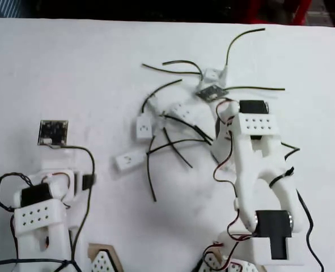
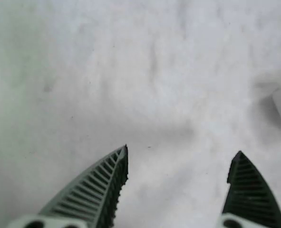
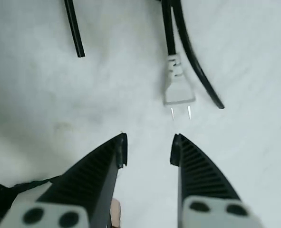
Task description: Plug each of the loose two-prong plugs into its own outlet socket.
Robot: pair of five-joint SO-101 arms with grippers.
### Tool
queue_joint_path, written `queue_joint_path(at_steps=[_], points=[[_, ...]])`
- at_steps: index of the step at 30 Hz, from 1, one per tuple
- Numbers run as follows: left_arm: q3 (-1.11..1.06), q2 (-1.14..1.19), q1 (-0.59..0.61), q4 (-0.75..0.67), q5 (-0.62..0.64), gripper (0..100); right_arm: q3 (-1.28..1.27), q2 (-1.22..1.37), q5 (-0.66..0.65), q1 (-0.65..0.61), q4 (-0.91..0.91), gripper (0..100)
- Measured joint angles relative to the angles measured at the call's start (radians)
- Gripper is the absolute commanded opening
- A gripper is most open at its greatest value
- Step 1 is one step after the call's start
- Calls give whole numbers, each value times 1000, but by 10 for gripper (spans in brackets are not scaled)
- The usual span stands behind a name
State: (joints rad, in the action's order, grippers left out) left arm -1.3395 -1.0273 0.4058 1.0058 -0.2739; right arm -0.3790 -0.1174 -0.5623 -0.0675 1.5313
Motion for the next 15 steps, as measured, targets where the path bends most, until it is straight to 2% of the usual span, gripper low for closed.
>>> queue_joint_path(at_steps=[8, 15], points=[[0, 0, 0, 0, 0, 331, -14, 12, -32, 0, -72, 152], [0, 0, 0, 0, 0, 331, -8, 184, -40, 25, -144, 152]])
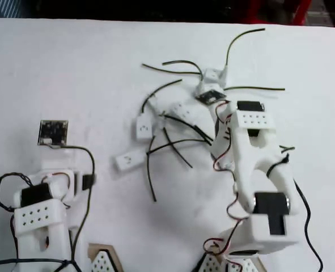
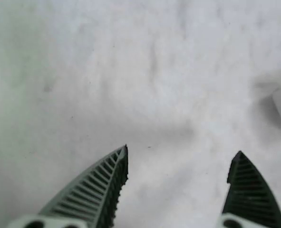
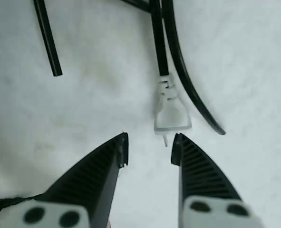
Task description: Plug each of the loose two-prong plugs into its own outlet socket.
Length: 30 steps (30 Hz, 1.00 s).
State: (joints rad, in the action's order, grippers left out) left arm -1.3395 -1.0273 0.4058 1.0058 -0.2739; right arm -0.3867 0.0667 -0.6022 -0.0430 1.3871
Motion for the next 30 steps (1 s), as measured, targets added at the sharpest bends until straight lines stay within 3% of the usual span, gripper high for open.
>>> queue_joint_path(at_steps=[17, 30], points=[[0, 0, 0, 0, -17, 331, 124, 95, -58, 83, 15, 152], [0, 0, 0, 0, -41, 331, 126, 94, -63, 25, 91, 151]])
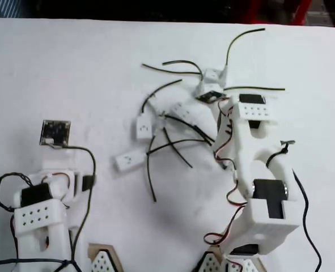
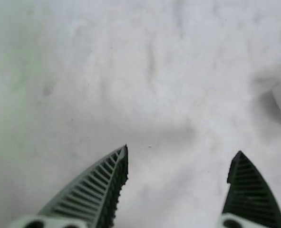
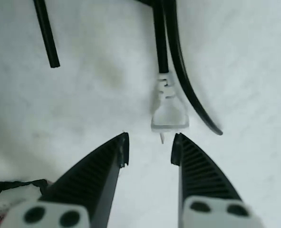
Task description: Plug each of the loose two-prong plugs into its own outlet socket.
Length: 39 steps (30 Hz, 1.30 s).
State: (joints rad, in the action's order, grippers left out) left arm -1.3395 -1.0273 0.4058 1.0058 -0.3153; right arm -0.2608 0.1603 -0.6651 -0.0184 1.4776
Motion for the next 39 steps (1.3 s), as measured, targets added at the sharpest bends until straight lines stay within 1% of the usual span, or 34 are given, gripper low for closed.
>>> queue_joint_path(at_steps=[5, 10, 15, 18, 22, 25, 29, 34, 39], points=[[0, 0, 0, 0, -3, 331, 2, 64, 3, -2, -17, 151], [0, 0, 0, 0, -3, 331, 3, 117, 2, 2, -77, 146], [0, 0, 0, 0, -3, 331, 8, 158, 2, -5, -114, 78], [-2, 0, 0, 0, -3, 331, 5, 163, -43, 2, -115, 63], [-2, 0, 0, 0, -3, 331, 5, 164, -69, 6, -115, 60], [-2, 0, 0, 0, -3, 331, 5, 164, -69, 17, -115, 14], [-2, 0, 0, 0, -3, 331, 3, 166, -78, 25, -115, 45], [-2, 0, 0, 0, -5, 331, 3, 166, -75, 18, -86, 107], [-2, 0, 0, 0, -5, 331, 14, 166, -80, 17, -63, 106]])
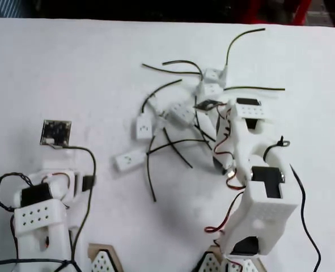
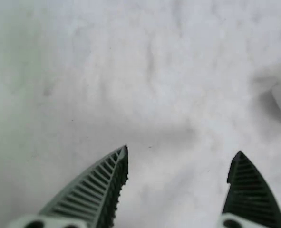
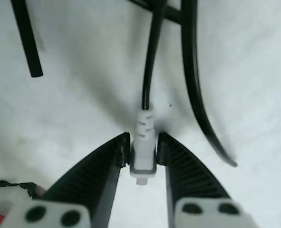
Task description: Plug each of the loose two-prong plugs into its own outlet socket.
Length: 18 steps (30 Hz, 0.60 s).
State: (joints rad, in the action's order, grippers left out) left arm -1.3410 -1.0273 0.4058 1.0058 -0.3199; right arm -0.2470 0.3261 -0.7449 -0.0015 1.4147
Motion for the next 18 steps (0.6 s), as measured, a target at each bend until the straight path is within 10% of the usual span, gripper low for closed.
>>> queue_joint_path(at_steps=[18], points=[[0, 0, 0, 0, 0, 331, 9, 8, 3, -31, 6, 109]])
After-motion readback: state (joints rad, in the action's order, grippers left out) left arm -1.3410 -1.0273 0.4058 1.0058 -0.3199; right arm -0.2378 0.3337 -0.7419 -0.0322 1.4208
